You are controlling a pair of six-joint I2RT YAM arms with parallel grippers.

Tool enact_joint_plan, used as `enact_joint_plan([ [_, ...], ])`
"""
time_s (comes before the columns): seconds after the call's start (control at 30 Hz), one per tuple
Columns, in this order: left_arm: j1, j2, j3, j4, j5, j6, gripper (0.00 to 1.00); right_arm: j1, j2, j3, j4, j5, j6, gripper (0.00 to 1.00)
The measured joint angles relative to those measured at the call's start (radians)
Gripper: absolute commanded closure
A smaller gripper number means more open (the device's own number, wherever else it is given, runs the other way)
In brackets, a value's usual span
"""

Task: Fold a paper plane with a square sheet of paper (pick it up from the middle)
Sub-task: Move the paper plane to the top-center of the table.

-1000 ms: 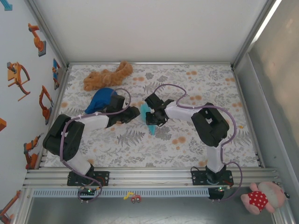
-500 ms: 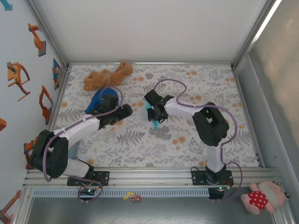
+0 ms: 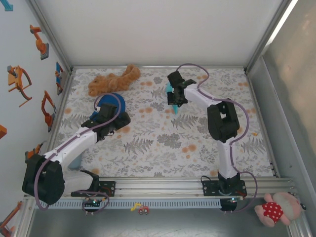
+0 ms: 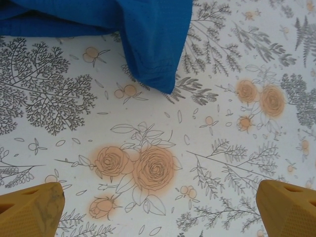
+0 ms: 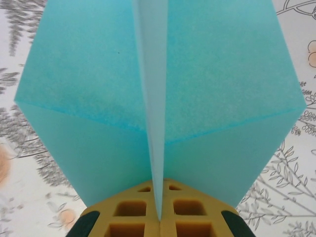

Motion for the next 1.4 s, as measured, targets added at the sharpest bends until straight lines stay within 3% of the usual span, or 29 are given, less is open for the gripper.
enact_joint_plan([
  [0.3,0.000,0.018,0.000,-0.006,0.001,0.001,0.02,-0.051,0.095,0.101,-0.048,-0.006,-0.056,0.96],
  [0.57,0.000,0.022,0.000,-0.006,0.001,0.002,0.03,-0.082,0.132,0.118,-0.060,-0.019,-0.077,0.75],
  [0.87,0.001,0.032,0.000,-0.006,0.001,0.004,0.03,-0.082,0.151,0.128,-0.066,-0.022,-0.081,0.72],
  [1.4,0.001,0.032,0.000,-0.006,0.001,0.005,0.04,-0.081,0.171,0.137,-0.042,-0.007,-0.077,0.54],
])
